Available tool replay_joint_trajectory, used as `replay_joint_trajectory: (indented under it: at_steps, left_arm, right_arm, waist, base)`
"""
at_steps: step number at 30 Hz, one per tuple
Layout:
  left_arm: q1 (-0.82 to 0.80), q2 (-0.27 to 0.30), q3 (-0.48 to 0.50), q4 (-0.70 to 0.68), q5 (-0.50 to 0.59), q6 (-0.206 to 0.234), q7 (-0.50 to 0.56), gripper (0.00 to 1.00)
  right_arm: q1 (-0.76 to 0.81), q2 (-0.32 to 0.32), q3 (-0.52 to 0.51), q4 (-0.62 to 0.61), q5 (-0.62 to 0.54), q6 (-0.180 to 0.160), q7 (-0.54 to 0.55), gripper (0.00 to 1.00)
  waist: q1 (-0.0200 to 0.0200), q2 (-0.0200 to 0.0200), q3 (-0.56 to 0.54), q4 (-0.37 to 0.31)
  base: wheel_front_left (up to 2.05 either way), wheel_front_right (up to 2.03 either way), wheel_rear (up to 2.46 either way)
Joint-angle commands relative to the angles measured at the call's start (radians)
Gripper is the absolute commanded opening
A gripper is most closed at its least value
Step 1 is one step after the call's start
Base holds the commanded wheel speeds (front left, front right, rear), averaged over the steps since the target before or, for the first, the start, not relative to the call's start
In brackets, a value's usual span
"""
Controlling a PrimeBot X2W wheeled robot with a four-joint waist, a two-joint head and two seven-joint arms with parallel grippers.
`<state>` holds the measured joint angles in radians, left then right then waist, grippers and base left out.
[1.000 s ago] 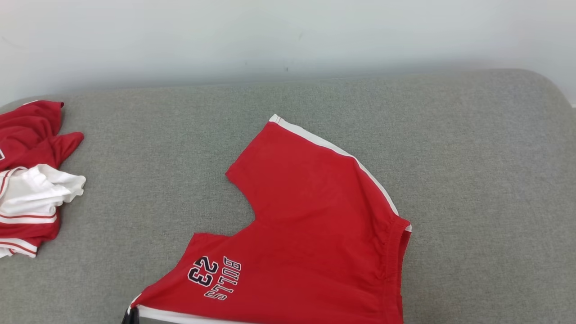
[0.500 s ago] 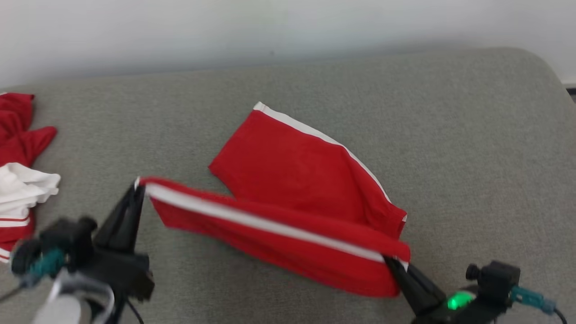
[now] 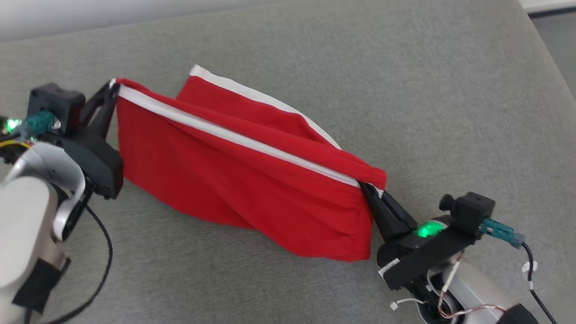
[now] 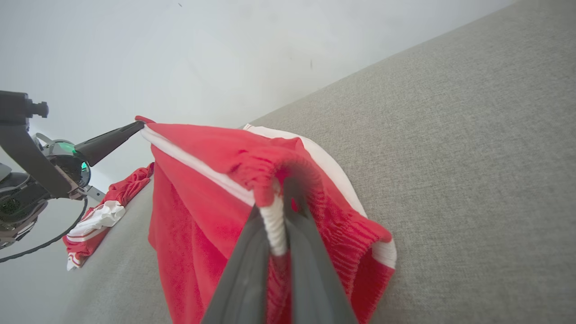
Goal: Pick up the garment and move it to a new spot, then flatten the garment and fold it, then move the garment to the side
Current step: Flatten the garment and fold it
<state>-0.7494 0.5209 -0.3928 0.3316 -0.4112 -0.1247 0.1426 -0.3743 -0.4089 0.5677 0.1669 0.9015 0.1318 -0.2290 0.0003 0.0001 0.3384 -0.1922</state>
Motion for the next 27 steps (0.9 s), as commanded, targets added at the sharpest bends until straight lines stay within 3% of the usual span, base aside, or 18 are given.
replay_joint_trajectory:
  at_steps: [1, 11, 18, 19, 20, 27]
  left_arm:
    - [-0.034, 0.012, -0.01, 0.024, 0.013, -0.004, 0.0, 0.0]
    - [-0.229, 0.044, -0.13, 0.201, 0.012, -0.004, -0.024, 0.0]
    - [-0.303, 0.032, -0.217, 0.302, -0.016, -0.004, -0.056, 0.0]
    - [-0.306, 0.029, -0.225, 0.32, -0.018, -0.004, -0.064, 0.35]
    - [-0.306, 0.025, -0.235, 0.335, -0.017, -0.004, -0.075, 0.96]
    - [-0.283, 0.006, -0.255, 0.405, -0.053, -0.004, -0.156, 1.0]
  right_arm:
    - [-0.022, 0.014, 0.008, 0.014, -0.01, -0.002, -0.007, 0.0]
    - [-0.119, 0.078, 0.043, 0.076, -0.017, -0.002, -0.031, 0.0]
    - [-0.145, 0.106, 0.074, 0.116, -0.033, -0.002, -0.035, 0.0]
    - [-0.149, 0.105, 0.078, 0.118, -0.037, -0.002, -0.035, 0.47]
    - [-0.151, 0.102, 0.08, 0.116, -0.043, -0.002, -0.036, 1.0]
    - [-0.105, 0.069, 0.056, 0.075, -0.102, -0.002, -0.037, 1.0]
  waist:
    - [-0.0003, -0.0001, 0.08, -0.079]
    - [-0.0003, -0.0001, 0.139, -0.14]
    - [-0.0003, -0.0001, 0.142, -0.148]
    - [-0.0003, -0.0001, 0.137, -0.148]
    - [-0.0003, -0.0001, 0.129, -0.146]
    - [-0.0003, -0.0001, 0.064, -0.132]
  base:
    - [0.0, 0.0, 0.0]
    - [0.0, 0.0, 0.0]
    - [0.0, 0.0, 0.0]
    - [0.0, 0.0, 0.0]
    - [0.0, 0.0, 0.0]
    - [0.0, 0.0, 0.0]
